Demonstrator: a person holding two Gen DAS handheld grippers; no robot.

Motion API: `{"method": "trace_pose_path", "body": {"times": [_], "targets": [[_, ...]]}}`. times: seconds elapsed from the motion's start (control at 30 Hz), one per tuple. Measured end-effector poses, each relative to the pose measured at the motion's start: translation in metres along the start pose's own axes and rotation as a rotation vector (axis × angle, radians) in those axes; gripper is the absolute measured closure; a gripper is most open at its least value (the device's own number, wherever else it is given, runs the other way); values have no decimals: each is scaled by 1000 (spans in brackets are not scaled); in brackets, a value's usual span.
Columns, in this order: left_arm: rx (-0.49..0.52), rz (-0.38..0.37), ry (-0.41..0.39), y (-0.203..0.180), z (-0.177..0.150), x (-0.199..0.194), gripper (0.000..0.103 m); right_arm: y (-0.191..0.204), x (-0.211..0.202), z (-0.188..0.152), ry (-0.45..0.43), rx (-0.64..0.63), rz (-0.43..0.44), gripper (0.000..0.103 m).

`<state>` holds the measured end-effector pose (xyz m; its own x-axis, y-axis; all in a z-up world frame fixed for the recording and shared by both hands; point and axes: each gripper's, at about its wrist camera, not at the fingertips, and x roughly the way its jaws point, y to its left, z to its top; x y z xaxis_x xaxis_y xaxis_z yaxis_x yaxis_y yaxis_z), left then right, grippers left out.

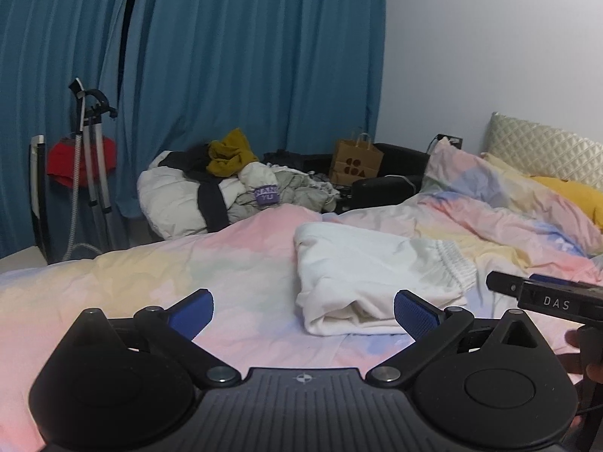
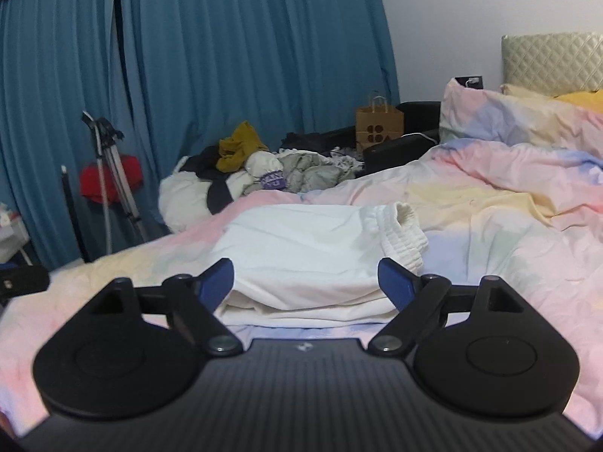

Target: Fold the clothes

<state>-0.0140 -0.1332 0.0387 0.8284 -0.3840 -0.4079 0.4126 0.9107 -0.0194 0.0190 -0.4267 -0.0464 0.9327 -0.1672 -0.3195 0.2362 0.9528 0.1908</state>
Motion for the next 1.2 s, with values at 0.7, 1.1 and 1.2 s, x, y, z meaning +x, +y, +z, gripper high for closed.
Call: {"method": "trace_pose_path", "body": {"times": [0.7, 1.1, 1.2], "targets": [[-17, 23, 51, 7, -11, 14, 0, 7, 14, -14, 3, -56, -52, 18], [-11, 65, 27, 8, -13, 10, 0, 6, 15, -14, 13, -52, -66, 18], [-11, 62, 26, 8, -13, 10, 0, 6, 15, -14, 16, -53, -65, 18]]}}
